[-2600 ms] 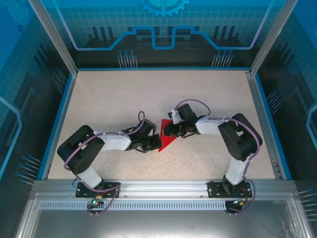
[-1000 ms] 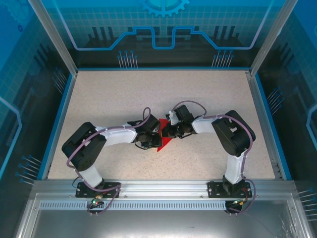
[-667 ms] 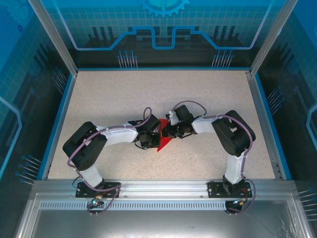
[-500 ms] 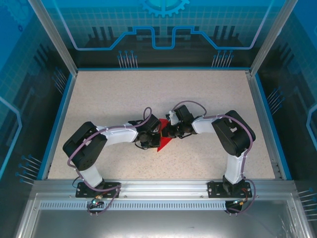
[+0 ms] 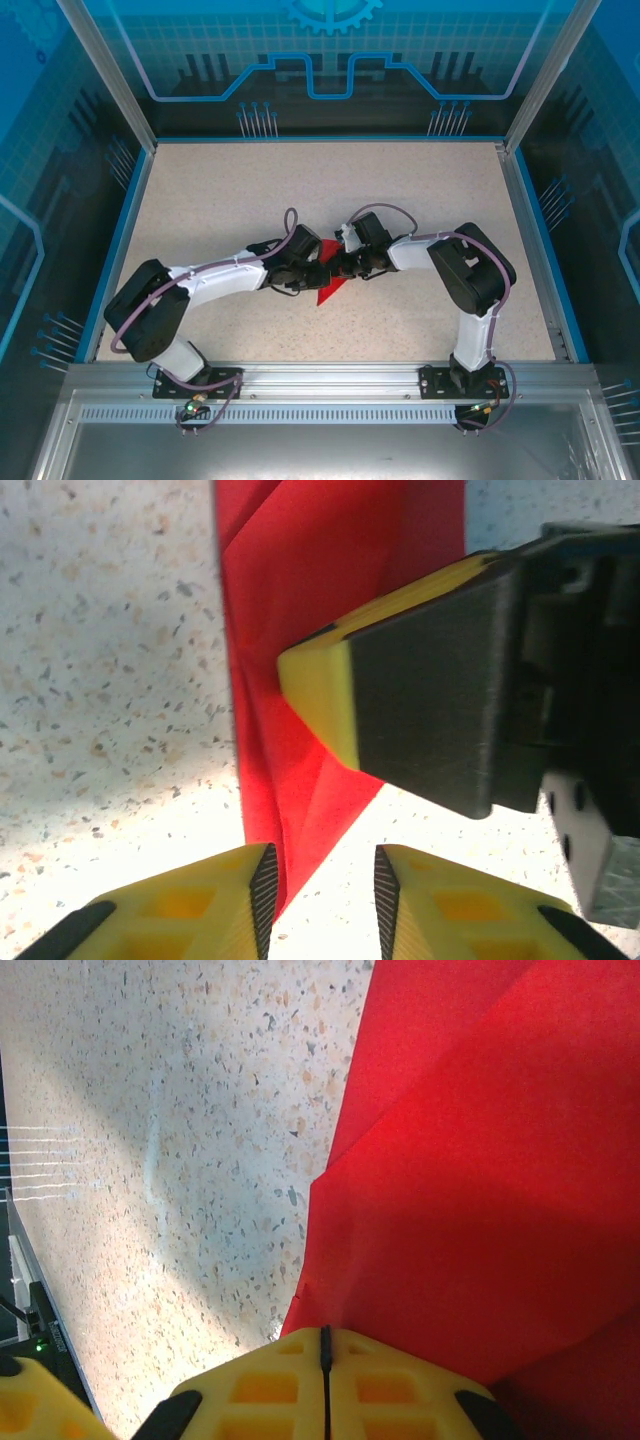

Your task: Fold a paper plane with a square sheet of paper (pick it up from the middle)

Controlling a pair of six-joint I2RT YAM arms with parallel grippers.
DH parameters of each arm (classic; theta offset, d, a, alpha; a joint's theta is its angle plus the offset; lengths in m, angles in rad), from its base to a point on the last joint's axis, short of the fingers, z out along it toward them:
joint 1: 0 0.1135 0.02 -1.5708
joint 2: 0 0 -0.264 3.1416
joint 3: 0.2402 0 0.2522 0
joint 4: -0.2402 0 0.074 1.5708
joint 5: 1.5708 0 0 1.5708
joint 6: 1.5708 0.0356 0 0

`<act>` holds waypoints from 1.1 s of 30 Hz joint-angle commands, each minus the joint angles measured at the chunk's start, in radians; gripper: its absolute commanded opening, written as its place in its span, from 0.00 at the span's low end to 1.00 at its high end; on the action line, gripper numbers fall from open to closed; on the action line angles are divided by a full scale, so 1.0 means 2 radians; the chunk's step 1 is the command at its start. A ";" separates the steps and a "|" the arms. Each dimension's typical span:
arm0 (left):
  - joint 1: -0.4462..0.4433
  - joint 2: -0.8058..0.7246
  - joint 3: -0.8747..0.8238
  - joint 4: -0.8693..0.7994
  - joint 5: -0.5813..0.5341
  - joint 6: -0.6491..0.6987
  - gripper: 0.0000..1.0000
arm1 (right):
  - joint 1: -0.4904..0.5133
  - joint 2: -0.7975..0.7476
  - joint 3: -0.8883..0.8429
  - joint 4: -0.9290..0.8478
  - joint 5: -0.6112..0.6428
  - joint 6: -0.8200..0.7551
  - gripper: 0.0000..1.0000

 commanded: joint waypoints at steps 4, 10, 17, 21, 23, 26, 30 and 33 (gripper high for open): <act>-0.008 0.034 0.006 0.007 0.008 -0.003 0.35 | 0.001 0.008 -0.015 -0.004 -0.004 0.009 0.06; -0.012 0.064 0.022 0.003 0.005 0.005 0.34 | 0.000 0.004 -0.015 -0.001 -0.008 0.013 0.06; -0.012 0.078 0.026 -0.001 0.003 0.012 0.20 | -0.001 0.006 -0.015 -0.001 -0.009 0.013 0.06; -0.011 0.081 0.026 -0.001 0.005 0.015 0.12 | -0.001 0.006 -0.015 -0.001 -0.010 0.013 0.06; -0.011 0.085 0.026 -0.003 0.005 0.015 0.09 | -0.002 0.004 -0.015 -0.001 -0.010 0.013 0.06; -0.011 0.085 0.023 -0.003 0.003 0.015 0.07 | -0.004 -0.004 -0.015 -0.003 -0.008 0.010 0.07; -0.007 0.082 0.017 0.003 0.009 0.014 0.05 | -0.008 -0.027 -0.015 -0.014 -0.002 0.003 0.12; -0.004 0.078 0.011 0.013 0.021 0.015 0.04 | -0.013 -0.048 -0.014 -0.026 0.005 -0.006 0.17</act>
